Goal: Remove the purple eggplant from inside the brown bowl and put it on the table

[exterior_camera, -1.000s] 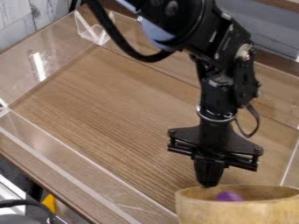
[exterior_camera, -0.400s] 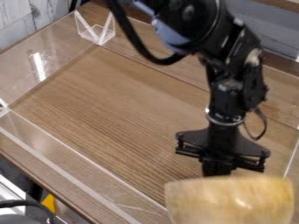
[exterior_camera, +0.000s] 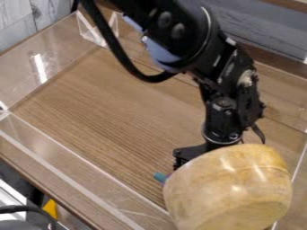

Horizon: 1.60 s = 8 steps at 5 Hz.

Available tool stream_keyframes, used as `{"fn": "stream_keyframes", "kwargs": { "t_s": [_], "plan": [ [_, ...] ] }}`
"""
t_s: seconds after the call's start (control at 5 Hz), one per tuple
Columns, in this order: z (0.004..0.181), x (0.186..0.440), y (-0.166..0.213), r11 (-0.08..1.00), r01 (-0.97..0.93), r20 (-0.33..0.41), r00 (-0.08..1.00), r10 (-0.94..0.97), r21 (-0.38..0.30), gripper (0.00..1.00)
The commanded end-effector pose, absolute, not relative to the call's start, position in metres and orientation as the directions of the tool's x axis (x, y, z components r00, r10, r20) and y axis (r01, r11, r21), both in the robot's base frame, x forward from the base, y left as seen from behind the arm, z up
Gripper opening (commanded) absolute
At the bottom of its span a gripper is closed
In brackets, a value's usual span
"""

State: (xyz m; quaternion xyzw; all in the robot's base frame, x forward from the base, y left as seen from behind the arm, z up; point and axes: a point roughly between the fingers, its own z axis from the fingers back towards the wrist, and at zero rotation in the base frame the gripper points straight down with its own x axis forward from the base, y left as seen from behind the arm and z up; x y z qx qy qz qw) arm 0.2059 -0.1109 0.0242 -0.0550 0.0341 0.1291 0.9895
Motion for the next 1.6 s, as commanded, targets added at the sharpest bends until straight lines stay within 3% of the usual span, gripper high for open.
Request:
{"fn": "stream_keyframes", "kwargs": {
  "t_s": [0.0, 0.4, 0.8, 1.2, 1.4],
  "plan": [
    [0.032, 0.199, -0.103, 0.95, -0.291, -0.069, 0.956, 0.285, -0.11, 0.0],
    [0.051, 0.187, -0.097, 0.881, -0.462, -0.072, 0.887, 0.457, -0.104, 0.0],
    [0.065, 0.191, -0.085, 0.893, -0.436, -0.076, 0.9, 0.43, -0.113, 0.0],
    [0.078, 0.193, -0.082, 0.828, -0.543, -0.06, 0.839, 0.54, -0.138, 0.0],
    [0.072, 0.196, -0.087, 0.823, -0.55, -0.054, 0.834, 0.549, -0.142, 0.0]
  ]
}}
